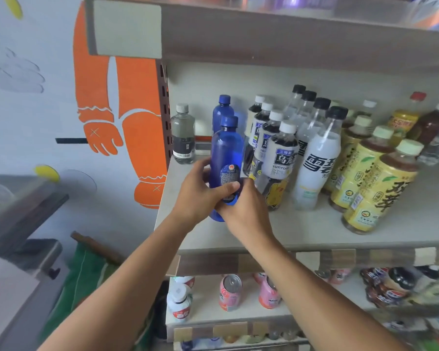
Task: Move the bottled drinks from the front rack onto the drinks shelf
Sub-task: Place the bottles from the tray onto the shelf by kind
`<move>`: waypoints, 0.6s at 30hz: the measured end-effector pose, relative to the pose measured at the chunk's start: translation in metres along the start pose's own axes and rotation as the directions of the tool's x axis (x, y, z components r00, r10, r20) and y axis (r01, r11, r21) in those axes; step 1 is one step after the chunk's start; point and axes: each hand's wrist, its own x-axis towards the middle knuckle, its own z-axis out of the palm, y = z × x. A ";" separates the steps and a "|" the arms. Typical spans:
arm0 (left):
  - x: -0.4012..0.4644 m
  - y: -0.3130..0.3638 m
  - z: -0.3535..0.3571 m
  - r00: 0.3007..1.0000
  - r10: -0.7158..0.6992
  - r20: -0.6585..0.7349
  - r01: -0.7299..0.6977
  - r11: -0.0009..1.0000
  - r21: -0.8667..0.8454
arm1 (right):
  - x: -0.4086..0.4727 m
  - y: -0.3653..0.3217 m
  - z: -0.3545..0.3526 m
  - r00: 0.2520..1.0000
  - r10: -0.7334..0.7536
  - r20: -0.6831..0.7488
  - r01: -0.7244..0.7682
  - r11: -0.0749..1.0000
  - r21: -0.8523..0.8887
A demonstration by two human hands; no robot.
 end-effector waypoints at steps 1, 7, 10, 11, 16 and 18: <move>0.005 -0.003 -0.002 0.999 -0.008 0.032 0.008 1.000 -0.012 | 0.005 0.002 0.006 1.000 0.012 -0.019 -0.012 1.000 -0.008; 0.026 -0.028 -0.008 0.990 -0.082 -0.117 0.093 0.991 0.093 | 0.031 0.013 0.031 0.989 0.086 -0.119 -0.083 0.996 0.028; 0.032 -0.047 -0.011 0.991 -0.001 -0.137 0.065 0.885 0.461 | 0.039 0.016 0.034 0.983 0.084 -0.165 -0.085 0.996 -0.001; 0.033 -0.049 -0.011 0.994 0.006 -0.113 0.056 0.837 0.544 | 0.043 0.017 0.035 0.982 0.084 -0.167 -0.088 0.996 -0.014; 0.036 -0.050 -0.009 0.996 0.019 -0.090 0.050 0.713 0.700 | 0.065 0.017 0.044 0.988 0.057 -0.146 -0.068 0.995 -0.073; 0.034 -0.052 -0.010 0.996 0.019 -0.093 0.053 0.696 0.716 | 0.072 0.017 0.048 0.989 0.049 -0.141 -0.061 0.995 -0.080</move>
